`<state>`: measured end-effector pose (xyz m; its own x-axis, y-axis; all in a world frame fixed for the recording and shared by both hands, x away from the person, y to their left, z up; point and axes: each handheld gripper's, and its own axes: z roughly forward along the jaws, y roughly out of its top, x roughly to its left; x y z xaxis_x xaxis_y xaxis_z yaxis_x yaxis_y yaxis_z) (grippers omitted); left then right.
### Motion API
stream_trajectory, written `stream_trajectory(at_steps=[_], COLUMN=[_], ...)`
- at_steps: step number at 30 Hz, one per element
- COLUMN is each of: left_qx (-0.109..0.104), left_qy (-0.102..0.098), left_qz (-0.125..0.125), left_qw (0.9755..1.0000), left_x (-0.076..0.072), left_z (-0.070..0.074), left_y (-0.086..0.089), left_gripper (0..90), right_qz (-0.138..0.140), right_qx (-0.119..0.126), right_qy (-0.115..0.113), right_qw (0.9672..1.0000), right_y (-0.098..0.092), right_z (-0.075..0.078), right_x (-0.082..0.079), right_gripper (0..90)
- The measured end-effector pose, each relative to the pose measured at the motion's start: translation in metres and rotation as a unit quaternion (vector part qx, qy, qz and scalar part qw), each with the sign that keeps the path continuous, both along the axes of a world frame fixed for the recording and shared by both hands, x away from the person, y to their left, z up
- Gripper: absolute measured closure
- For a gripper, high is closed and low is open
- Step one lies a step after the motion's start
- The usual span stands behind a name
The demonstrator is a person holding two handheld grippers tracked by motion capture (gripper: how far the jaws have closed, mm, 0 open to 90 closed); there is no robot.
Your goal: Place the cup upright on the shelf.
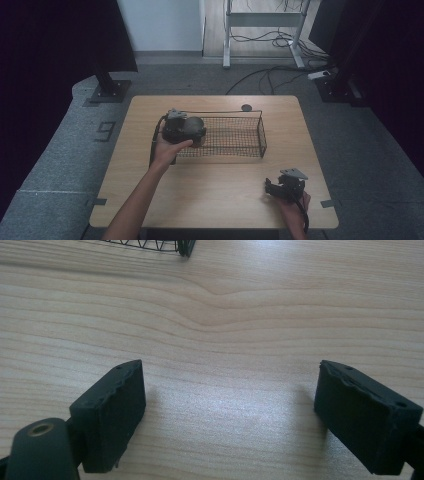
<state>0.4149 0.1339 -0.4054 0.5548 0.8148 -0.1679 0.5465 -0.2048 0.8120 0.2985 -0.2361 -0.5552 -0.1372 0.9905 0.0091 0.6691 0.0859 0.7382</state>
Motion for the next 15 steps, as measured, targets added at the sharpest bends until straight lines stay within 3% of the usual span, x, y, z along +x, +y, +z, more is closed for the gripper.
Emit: stream_trajectory(at_steps=[15], left_qx=[0.015], left_qy=[0.001], left_qz=[0.010], left_qw=[0.9998], left_x=[0.027], left_z=[-0.005], left_y=[-0.002], left_gripper=[14.6], right_qz=[0.000], right_qx=[-0.001], right_qy=[0.000], right_qw=[1.0000], right_y=[0.000], right_z=[0.000], right_x=[0.000], right_gripper=[12.9])
